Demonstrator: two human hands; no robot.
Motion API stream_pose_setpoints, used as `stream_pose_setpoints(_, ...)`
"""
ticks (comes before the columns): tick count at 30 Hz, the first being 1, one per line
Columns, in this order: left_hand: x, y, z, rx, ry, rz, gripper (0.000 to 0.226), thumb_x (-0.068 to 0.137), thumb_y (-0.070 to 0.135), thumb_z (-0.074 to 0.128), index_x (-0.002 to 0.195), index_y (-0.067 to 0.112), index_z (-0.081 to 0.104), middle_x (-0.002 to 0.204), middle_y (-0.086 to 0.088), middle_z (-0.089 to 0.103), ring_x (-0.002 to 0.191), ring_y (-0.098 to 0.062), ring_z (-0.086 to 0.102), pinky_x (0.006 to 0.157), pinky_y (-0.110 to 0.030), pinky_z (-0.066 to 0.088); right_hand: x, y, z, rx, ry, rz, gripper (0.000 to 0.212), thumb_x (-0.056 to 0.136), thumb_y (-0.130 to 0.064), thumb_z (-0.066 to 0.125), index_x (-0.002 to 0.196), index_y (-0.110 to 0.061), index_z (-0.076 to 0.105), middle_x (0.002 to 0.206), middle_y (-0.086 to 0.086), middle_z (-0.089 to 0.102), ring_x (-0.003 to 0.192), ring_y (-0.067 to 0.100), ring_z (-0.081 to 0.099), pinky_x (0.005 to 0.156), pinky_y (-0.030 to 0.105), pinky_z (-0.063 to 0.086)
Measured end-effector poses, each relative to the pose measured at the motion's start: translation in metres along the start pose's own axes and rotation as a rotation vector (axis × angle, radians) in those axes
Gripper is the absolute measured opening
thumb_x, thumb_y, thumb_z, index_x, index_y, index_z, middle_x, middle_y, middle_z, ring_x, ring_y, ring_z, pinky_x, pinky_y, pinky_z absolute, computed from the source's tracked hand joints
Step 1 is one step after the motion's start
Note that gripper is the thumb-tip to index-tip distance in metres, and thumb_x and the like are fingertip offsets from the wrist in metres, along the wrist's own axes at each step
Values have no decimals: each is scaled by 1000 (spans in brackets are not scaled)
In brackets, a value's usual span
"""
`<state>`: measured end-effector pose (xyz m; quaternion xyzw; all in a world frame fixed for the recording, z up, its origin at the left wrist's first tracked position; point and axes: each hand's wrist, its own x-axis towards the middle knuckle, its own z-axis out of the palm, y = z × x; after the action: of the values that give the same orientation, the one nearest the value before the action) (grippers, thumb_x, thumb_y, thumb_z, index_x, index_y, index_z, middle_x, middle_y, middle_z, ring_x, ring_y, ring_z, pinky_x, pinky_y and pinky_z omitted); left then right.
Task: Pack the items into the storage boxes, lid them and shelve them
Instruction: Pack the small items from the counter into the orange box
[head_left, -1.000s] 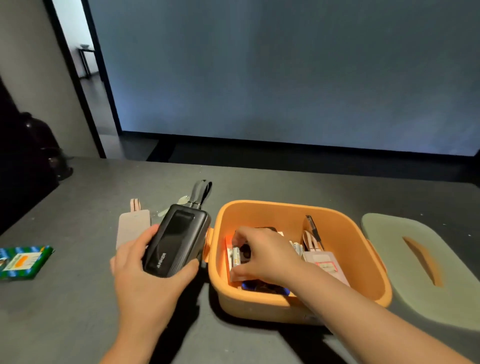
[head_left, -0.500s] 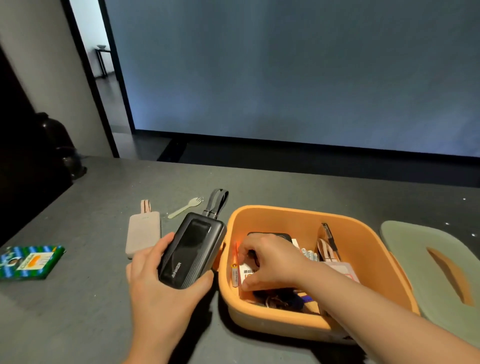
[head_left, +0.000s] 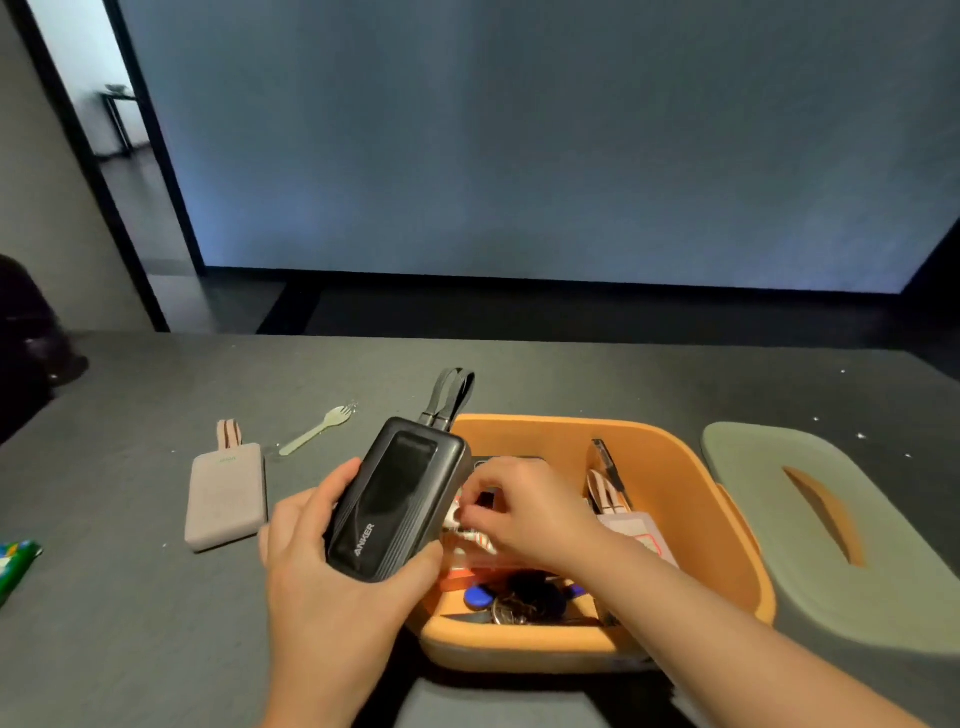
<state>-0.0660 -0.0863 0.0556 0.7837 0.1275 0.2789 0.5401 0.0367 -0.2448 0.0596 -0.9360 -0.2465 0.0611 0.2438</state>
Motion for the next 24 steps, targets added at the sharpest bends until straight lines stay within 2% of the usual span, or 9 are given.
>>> stream_pose_setpoints(3,-1,10,13,-22,-60,46,83,33,50,70,113,48,49,101,22,45,105,6,39,74,-13,36,-22,-3,-23,625,154,204,24,97,-31,49,93,-18,70,85,-6,69,69,5,63,58,21,49)
stream_pose_setpoints(5,-1,18,27,-34,-112,77,80,39,37,81,113,45,51,99,21,45,106,4,39,75,-10,37,-36,-4,-35,1062,157,300,37,100,-35,43,99,-9,70,88,7,73,70,15,66,56,23,54)
stream_pose_setpoints(6,-1,22,34,-44,-147,80,78,42,32,84,111,45,51,99,21,46,105,6,38,76,-9,37,-42,-4,-38,1163,158,319,40,99,-39,43,101,-9,70,91,10,74,74,19,68,62,28,58)
stream_pose_setpoints(9,-3,30,55,-30,-222,93,80,40,48,79,114,45,49,101,22,45,104,8,38,76,-14,39,-54,-3,-38,1156,170,309,32,91,-39,59,111,-16,68,102,6,74,94,20,70,75,33,57)
stream_pose_setpoints(14,-4,35,72,66,-386,134,81,44,58,76,118,49,45,107,27,45,105,0,44,83,-24,45,-66,12,-41,1306,333,363,28,85,-21,69,110,-10,67,105,16,72,95,27,70,65,30,53)
stream_pose_setpoints(17,4,35,70,-51,-581,23,64,65,48,79,119,46,46,112,26,54,103,6,52,81,-18,45,-78,20,-52,1289,339,362,28,88,-21,65,113,-9,66,108,18,70,103,36,66,84,46,54)
stream_pose_setpoints(19,6,39,69,-173,-724,-102,53,66,46,74,115,34,56,103,17,68,92,2,63,76,-21,51,-84,23,-56,1265,343,382,30,89,-22,63,115,-8,65,108,17,71,106,36,65,90,47,50)
stream_pose_setpoints(21,2,43,74,-243,-716,-125,43,65,41,75,105,28,64,92,13,72,84,-4,68,73,-26,56,-85,22,-56,1205,381,415,31,89,-27,64,115,-11,65,103,12,73,98,32,68,85,46,49)
stream_pose_setpoints(24,-1,44,83,-90,-534,24,34,66,34,82,94,35,63,83,21,69,77,3,64,65,-15,50,-78,14,-54,1070,481,448,33,85,-38,68,111,-16,66,90,0,74,71,5,69,61,20,49)
